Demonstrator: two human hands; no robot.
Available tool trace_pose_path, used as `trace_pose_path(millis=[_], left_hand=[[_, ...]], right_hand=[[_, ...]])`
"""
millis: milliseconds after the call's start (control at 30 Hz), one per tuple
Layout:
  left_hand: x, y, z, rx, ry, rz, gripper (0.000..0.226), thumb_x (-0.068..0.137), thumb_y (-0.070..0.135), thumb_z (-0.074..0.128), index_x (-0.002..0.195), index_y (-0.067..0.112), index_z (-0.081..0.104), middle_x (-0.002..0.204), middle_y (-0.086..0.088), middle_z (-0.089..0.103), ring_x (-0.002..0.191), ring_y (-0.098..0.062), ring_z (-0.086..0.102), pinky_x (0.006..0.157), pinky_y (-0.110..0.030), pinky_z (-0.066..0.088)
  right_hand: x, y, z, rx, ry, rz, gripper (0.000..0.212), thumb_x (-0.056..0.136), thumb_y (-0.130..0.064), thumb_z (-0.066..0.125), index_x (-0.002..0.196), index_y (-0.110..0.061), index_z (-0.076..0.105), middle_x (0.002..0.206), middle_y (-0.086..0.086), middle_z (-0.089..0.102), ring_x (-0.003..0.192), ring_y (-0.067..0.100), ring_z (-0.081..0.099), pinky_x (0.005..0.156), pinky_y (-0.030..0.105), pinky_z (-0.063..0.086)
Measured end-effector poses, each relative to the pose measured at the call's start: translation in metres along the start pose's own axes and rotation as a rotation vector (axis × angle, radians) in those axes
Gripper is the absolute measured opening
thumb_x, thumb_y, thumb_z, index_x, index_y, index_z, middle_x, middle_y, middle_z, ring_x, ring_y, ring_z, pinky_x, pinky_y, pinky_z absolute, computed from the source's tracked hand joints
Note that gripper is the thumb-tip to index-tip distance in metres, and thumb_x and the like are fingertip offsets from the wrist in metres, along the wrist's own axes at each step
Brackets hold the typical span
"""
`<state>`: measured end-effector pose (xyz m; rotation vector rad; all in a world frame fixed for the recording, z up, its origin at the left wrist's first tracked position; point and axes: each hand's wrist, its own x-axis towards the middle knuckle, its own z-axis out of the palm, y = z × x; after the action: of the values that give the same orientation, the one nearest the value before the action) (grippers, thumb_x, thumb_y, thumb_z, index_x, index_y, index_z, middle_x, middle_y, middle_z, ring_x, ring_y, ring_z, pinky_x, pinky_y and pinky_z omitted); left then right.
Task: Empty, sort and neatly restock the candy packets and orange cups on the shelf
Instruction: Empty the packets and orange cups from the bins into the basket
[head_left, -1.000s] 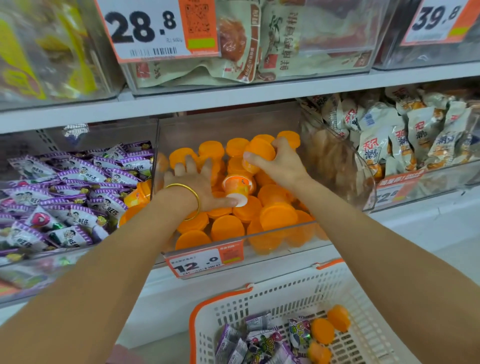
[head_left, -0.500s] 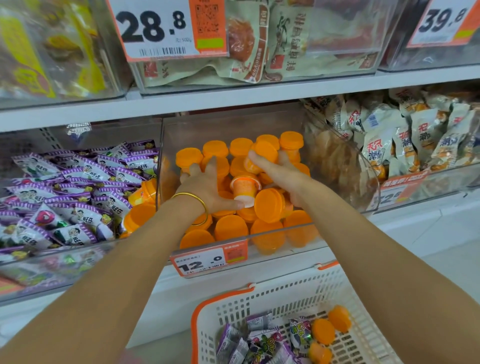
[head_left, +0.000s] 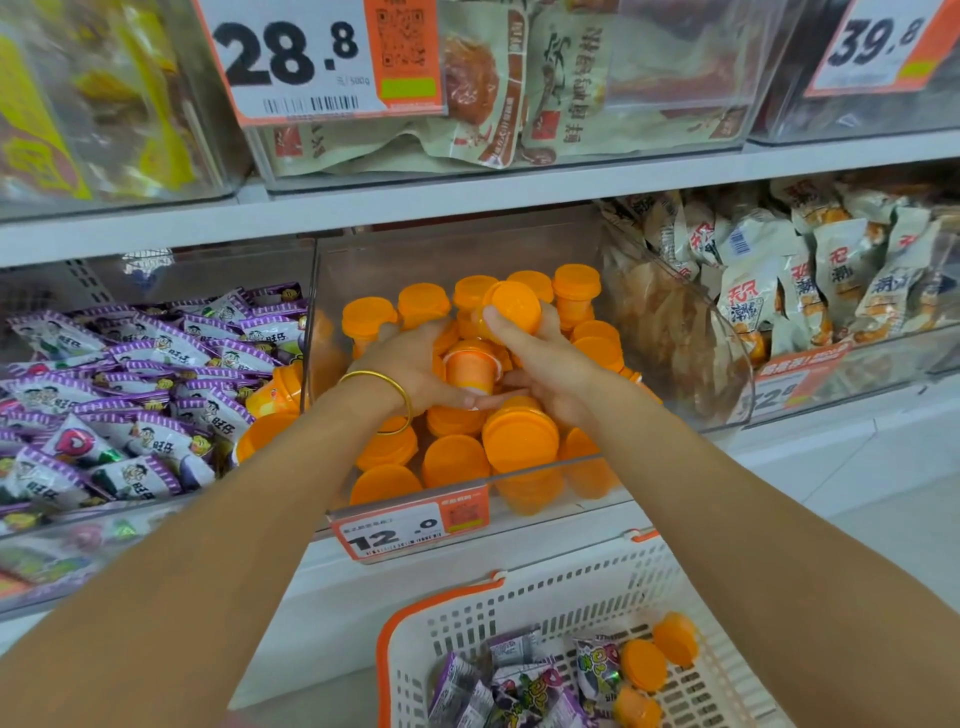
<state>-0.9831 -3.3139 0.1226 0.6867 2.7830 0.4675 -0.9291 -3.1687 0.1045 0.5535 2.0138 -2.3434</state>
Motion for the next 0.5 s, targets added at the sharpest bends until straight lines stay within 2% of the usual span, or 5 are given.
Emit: trace_pose_path(millis=[100, 200, 300, 400, 500], left_hand=[[-0.002, 0.003, -0.004, -0.113, 0.033, 0.044, 0.099, 0.071, 0.046, 0.076, 0.149, 0.032, 0.015, 0.143, -0.019, 0.027, 0.136, -0.032, 0.023, 0.107, -0.04, 0.03], [-0.008, 0.009, -0.002, -0.203, 0.098, 0.076, 0.097, 0.071, 0.048, 0.075, 0.148, 0.034, 0.017, 0.145, -0.015, 0.022, 0.136, -0.03, 0.024, 0.108, -0.036, 0.029], [-0.016, 0.015, 0.001, -0.244, 0.177, 0.111, 0.096, 0.069, 0.048, 0.075, 0.147, 0.038, 0.019, 0.144, -0.012, 0.02, 0.135, -0.028, 0.027, 0.108, -0.032, 0.028], [-0.022, 0.02, 0.003, -0.231, 0.214, 0.145, 0.091, 0.073, 0.043, 0.075, 0.146, 0.039, 0.021, 0.144, -0.011, 0.02, 0.132, -0.027, 0.031, 0.106, -0.03, 0.031], [-0.023, 0.024, 0.007, -0.251, 0.192, 0.142, 0.092, 0.074, 0.039, 0.076, 0.147, 0.036, 0.02, 0.144, -0.01, 0.022, 0.131, -0.028, 0.034, 0.106, -0.031, 0.032]], right_hand=[[0.0, -0.002, -0.004, 0.081, -0.019, 0.021, 0.076, 0.083, -0.044, 0.067, 0.142, -0.04, 0.019, 0.141, 0.004, 0.039, 0.103, 0.038, 0.062, 0.067, 0.047, 0.06], [-0.002, -0.006, -0.008, 0.1, 0.004, -0.003, 0.077, 0.082, -0.044, 0.069, 0.142, -0.04, 0.02, 0.135, 0.005, 0.045, 0.101, 0.035, 0.064, 0.062, 0.043, 0.059], [-0.006, -0.007, -0.012, 0.097, 0.022, -0.046, 0.067, 0.084, -0.043, 0.067, 0.137, -0.036, 0.027, 0.127, 0.002, 0.049, 0.098, 0.032, 0.065, 0.061, 0.043, 0.059], [-0.011, -0.008, -0.017, 0.072, 0.015, -0.09, 0.067, 0.083, -0.046, 0.067, 0.137, -0.036, 0.028, 0.133, 0.004, 0.048, 0.111, 0.036, 0.059, 0.059, 0.04, 0.058], [-0.017, -0.009, -0.016, 0.036, 0.012, -0.086, 0.071, 0.083, -0.051, 0.064, 0.14, -0.035, 0.025, 0.135, 0.002, 0.047, 0.11, 0.032, 0.06, 0.06, 0.041, 0.058]])
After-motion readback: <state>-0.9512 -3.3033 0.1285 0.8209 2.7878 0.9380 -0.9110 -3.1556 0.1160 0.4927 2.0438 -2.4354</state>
